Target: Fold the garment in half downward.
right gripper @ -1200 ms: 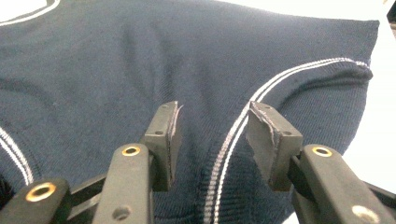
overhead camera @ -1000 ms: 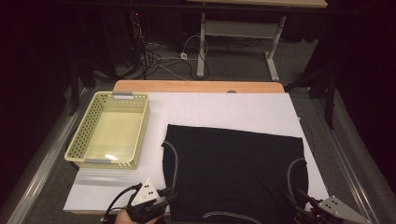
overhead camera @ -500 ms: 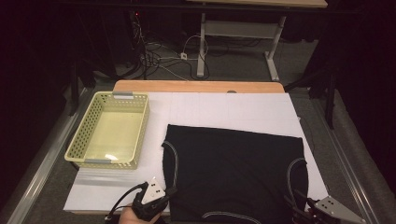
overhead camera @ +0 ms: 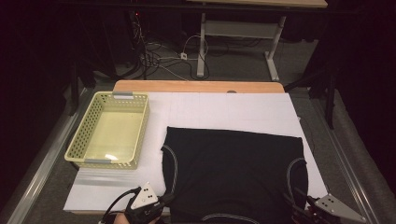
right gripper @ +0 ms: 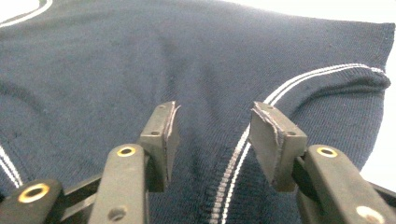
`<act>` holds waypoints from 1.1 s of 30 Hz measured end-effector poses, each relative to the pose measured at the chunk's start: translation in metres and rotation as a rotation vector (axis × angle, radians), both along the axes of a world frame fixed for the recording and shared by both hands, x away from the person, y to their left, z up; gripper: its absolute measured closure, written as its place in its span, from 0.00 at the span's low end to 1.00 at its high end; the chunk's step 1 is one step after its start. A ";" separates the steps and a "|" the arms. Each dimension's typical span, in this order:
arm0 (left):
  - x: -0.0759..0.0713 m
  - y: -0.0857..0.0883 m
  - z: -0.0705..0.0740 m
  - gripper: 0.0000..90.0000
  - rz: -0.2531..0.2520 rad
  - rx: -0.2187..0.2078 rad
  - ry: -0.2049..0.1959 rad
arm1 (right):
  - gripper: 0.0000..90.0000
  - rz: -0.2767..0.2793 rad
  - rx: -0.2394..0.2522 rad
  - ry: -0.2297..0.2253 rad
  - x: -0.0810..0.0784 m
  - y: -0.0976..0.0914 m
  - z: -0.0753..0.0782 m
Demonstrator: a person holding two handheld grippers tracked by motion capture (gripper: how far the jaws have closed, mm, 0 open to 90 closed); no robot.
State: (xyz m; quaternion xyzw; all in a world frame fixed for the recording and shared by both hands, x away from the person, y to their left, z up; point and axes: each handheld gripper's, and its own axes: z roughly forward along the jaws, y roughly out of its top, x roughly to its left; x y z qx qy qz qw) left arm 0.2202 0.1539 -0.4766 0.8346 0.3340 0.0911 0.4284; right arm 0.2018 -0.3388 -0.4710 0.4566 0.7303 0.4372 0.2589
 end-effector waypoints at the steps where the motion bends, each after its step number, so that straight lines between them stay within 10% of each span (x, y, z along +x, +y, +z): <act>1: 0.002 0.001 0.000 0.89 0.002 -0.011 0.005 | 0.58 0.000 0.004 0.000 0.001 0.000 0.000; 9: 0.043 0.004 0.016 0.49 0.064 -0.100 -0.043 | 0.54 -0.014 -0.014 0.011 0.021 -0.001 0.008; 23: 0.159 -0.020 0.007 0.18 0.292 0.059 0.033 | 0.50 -0.182 -0.057 0.108 0.131 -0.036 0.003; 26: 0.178 -0.024 -0.002 0.16 0.326 0.155 0.083 | 0.45 -0.214 -0.039 0.160 0.150 -0.043 0.001; 33: 0.204 -0.021 -0.006 0.11 0.390 0.147 0.128 | 0.30 -0.256 -0.098 0.243 0.181 -0.048 0.000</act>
